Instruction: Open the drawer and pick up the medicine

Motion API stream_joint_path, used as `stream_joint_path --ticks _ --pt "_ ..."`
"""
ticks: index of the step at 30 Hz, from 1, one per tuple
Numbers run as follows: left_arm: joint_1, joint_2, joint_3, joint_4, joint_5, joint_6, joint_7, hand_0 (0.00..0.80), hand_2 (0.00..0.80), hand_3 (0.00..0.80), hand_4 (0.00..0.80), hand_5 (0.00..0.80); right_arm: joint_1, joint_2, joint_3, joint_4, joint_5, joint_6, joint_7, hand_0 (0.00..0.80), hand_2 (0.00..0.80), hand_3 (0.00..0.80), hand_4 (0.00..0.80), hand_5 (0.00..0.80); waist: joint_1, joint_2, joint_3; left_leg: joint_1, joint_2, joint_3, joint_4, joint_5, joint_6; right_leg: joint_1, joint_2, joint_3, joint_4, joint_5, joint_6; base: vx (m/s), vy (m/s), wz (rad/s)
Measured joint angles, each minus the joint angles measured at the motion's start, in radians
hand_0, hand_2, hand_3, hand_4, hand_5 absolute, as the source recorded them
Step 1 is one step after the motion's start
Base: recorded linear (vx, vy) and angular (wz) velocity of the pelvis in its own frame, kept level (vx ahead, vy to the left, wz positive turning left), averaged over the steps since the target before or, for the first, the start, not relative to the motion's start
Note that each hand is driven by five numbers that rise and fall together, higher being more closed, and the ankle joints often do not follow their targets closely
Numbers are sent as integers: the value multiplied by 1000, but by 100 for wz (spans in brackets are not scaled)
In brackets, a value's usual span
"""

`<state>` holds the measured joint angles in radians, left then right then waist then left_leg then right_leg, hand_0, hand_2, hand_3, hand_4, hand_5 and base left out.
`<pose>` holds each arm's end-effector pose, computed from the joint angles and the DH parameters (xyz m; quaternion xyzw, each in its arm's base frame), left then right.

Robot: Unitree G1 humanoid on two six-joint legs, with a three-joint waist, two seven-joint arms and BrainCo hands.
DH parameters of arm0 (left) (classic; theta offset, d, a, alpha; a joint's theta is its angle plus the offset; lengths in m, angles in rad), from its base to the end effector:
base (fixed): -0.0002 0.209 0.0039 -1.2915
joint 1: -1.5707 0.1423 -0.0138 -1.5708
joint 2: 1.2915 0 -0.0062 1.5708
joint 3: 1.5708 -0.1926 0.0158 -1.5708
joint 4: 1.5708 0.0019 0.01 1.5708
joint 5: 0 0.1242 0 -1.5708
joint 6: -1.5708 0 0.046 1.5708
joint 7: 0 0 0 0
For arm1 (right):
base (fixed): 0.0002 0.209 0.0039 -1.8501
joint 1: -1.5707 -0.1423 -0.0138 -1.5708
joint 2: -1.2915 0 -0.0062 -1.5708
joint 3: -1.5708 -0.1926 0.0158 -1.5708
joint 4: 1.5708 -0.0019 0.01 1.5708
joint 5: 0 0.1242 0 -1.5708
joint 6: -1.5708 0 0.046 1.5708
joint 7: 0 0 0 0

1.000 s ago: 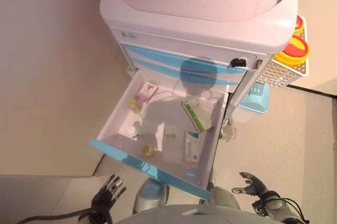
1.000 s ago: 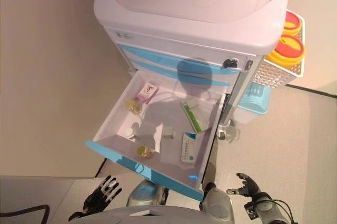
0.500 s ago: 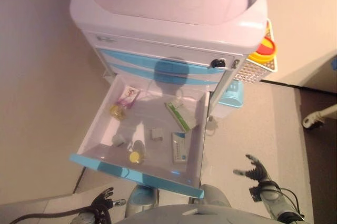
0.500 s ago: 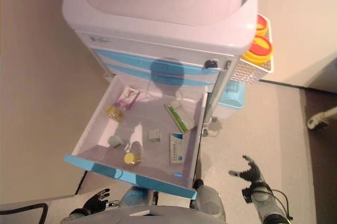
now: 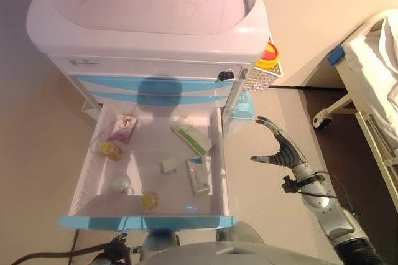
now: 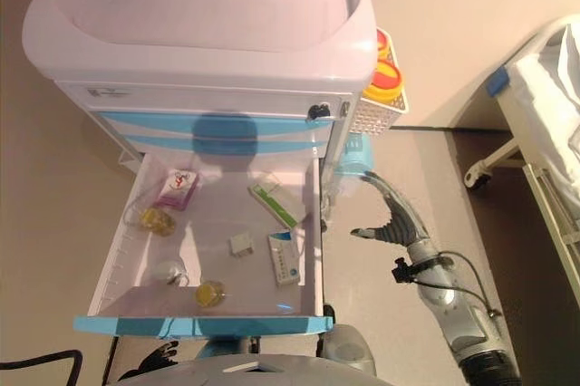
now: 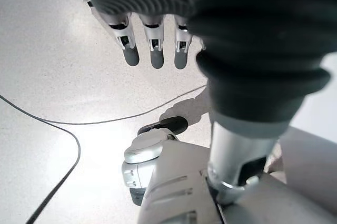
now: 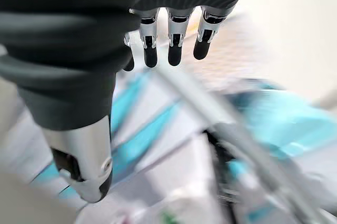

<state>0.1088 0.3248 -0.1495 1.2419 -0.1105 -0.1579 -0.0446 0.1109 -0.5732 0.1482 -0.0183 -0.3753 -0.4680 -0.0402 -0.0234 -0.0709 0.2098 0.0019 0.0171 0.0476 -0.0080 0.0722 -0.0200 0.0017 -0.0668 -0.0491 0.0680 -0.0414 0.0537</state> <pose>0.0312 0.2538 -0.1059 0.1173 0.5628 0.0428 0.8171 0.1594 -0.2215 0.0515 -0.4149 -0.1631 0.1696 0.8789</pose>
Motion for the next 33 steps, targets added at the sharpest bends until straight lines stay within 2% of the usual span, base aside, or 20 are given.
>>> stream_joint_path --ticks 3,8,12,19,23,26,30,33 --pt "-1 -5 -7 1 0 3 0 0 0 0 0 0 -55 -47 41 -45 -26 -49 67 0 0 0 0 0 16 7 -23 -2 -2 -12 -13 3 3 8 -6 -19 -13 0 0 -5 -14 18" --pt "-19 -16 -17 0 -11 13 1 0 0 0 0 0 -180 -91 157 -70 -45 -61 131 0 0 0 0 0 62 19 -36 -9 -13 -55 -16 9 1 26 -10 -60 -18 -5 7 -7 -3 26" --pt "-38 -37 -22 -3 -19 28 11 0 0 0 0 0 -263 -97 218 -71 -60 -43 158 0 0 0 0 0 112 37 -38 -23 -20 -101 -17 21 1 42 -14 -109 -28 -7 9 -1 3 35" --pt "-39 -53 -43 -15 -72 27 18 0 0 0 0 0 -345 -98 329 -46 -94 46 202 0 0 0 0 0 173 55 -43 -32 -37 -182 -37 34 0 76 -25 -195 -45 -15 13 1 5 36" --pt "-31 -56 -42 -23 -87 31 18 0 0 0 0 0 -367 -87 399 44 -146 75 203 0 0 0 0 0 214 57 -44 -33 -48 -211 -42 38 2 99 -28 -218 -58 -19 13 3 -8 32" --pt "-29 -56 -42 -24 -87 48 18 0 0 0 0 0 -402 -76 445 143 -195 82 198 0 0 0 0 0 233 56 -45 -32 -53 -249 -54 58 0 121 -27 -261 -81 -20 15 20 -9 39" --pt "-28 -59 -41 -30 -86 51 19 0 0 0 0 0 -434 -63 484 271 -237 98 187 0 0 0 0 0 272 53 -47 -24 -59 -284 -70 70 0 145 -24 -276 -106 -21 17 20 4 28" --pt "-21 -60 -40 -35 -85 51 20 0 0 0 0 0 -440 -41 493 354 -255 102 168 0 0 0 0 0 293 48 -51 -21 -69 -309 -72 75 -2 170 -24 -308 -126 -22 19 21 2 31"
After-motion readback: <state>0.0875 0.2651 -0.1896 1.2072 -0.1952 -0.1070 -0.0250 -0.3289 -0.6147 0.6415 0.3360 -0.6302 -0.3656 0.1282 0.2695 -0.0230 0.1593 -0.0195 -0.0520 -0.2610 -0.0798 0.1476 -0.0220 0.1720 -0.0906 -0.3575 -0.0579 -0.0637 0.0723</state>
